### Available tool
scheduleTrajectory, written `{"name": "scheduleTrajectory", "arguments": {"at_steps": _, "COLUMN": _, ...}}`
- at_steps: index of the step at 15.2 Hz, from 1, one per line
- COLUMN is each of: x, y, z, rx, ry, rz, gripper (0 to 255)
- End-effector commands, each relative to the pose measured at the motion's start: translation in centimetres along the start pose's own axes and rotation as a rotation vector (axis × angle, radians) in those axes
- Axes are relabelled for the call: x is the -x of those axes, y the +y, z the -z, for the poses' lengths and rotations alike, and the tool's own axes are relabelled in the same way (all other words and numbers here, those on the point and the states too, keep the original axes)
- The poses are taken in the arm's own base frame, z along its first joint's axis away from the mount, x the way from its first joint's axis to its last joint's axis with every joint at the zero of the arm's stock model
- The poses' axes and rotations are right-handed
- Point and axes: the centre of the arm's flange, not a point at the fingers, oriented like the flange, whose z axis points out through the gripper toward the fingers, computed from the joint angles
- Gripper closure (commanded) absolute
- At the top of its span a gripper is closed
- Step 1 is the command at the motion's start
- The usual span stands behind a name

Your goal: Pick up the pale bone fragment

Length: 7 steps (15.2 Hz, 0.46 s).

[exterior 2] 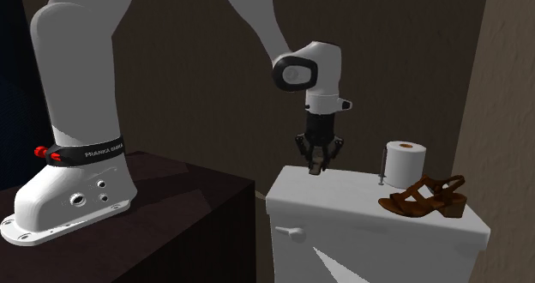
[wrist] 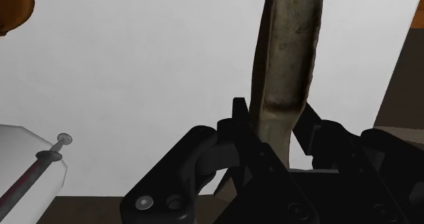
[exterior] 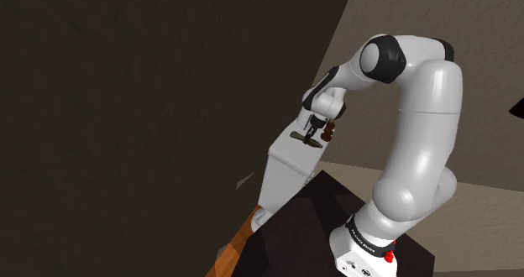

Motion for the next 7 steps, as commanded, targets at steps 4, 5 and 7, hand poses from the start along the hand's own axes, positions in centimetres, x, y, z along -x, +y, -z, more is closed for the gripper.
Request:
{"name": "scheduleTrajectory", "arguments": {"at_steps": 4, "x": -0.1, "y": -0.1, "z": 2.6, "rx": 0.0, "ry": 0.0, "rz": 0.0, "gripper": 255}}
{"name": "scheduleTrajectory", "arguments": {"at_steps": 5, "x": -0.1, "y": -0.1, "z": 3.1, "rx": 0.0, "ry": 0.0, "rz": 0.0, "gripper": 255}}
{"name": "scheduleTrajectory", "arguments": {"at_steps": 7, "x": -0.1, "y": -0.1, "z": 3.2, "rx": 0.0, "ry": 0.0, "rz": 0.0, "gripper": 255}}
